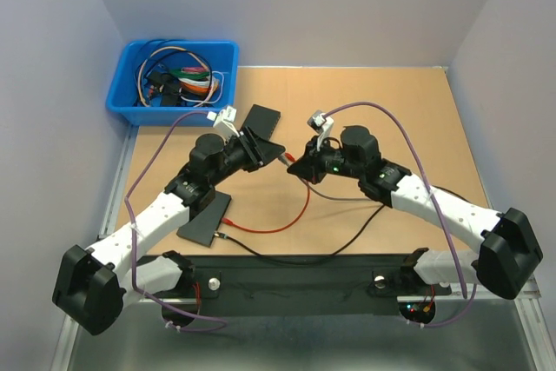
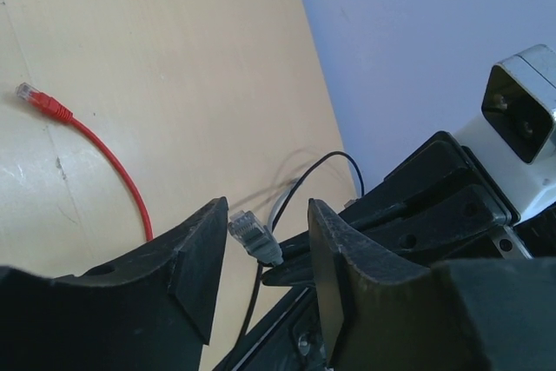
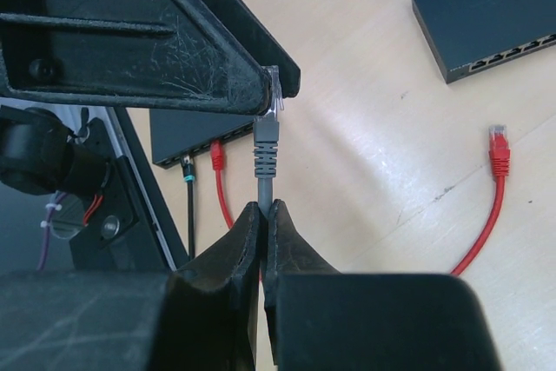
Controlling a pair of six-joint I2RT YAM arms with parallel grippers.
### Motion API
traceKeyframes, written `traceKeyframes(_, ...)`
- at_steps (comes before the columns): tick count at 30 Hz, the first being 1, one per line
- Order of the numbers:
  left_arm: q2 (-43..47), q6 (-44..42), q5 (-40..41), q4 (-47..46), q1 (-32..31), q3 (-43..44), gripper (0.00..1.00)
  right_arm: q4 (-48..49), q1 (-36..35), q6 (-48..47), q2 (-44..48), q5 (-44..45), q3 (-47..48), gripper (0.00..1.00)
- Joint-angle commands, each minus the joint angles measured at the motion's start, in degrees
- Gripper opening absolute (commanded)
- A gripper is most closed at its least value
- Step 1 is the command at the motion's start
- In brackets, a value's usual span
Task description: Insert the plug into the switch port
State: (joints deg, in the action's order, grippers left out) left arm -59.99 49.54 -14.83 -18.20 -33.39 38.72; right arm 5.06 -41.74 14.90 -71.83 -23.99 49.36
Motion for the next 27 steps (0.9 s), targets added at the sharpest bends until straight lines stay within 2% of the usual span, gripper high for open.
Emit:
traceKeyframes(1,0.0,0.1,-0.4,-3.2,-0.3,-0.6,0.5,1.8,-1.7,-1.2,0.5,4.9,2.2,0.0)
traceKeyframes(3,-0.2,0.1,-0.4,-3.2,-0.4,-0.5,0.45,1.9,-2.0,-1.4,0.4,6.1,2.1,0.01)
traceKeyframes(4,-0.4,0.1,-0.5,-3.2,-0.4,-0.4,0.39,2.0,-2.5,-1.5,0.1,6.7,2.1,0.01)
traceKeyframes(9,-0.8,-0.1,-0.6,-3.5,-0.5,-0.6,0.27,2.4,-3.5,-1.9,-0.4,7.7,1.8,0.0)
traceKeyframes(12,-1.0,-0.1,-0.6,-3.5,-0.5,-0.6,0.15,3.2,-4.1,-1.8,-0.4,8.2,1.7,0.0)
traceKeyframes(13,-1.0,-0.3,-0.6,-3.5,-0.5,-0.5,0.08,3.6,-4.1,-1.6,-0.7,8.1,1.9,0.0)
traceKeyframes(15,-1.0,-0.7,-0.5,-3.3,-0.5,-0.3,0.0,3.7,-4.1,-1.2,-0.9,8.0,2.1,0.08)
traceKeyframes(17,-0.8,-1.6,0.1,-2.6,-0.5,0.0,0.0,4.0,-4.1,-0.7,-1.0,7.3,2.4,0.26)
traceKeyframes(19,-0.7,-3.4,0.8,-1.4,-0.5,0.7,0.0,3.9,-4.1,0.2,-0.8,7.4,2.8,0.52)
traceKeyframes(23,0.7,-8.0,2.8,0.1,-0.5,2.1,0.0,4.3,-3.0,1.2,1.9,5.1,3.5,0.57)
traceKeyframes(27,3.4,-11.5,4.5,-1.2,-0.4,2.0,0.0,5.0,-0.2,4.6,3.1,-3.0,6.3,0.57)
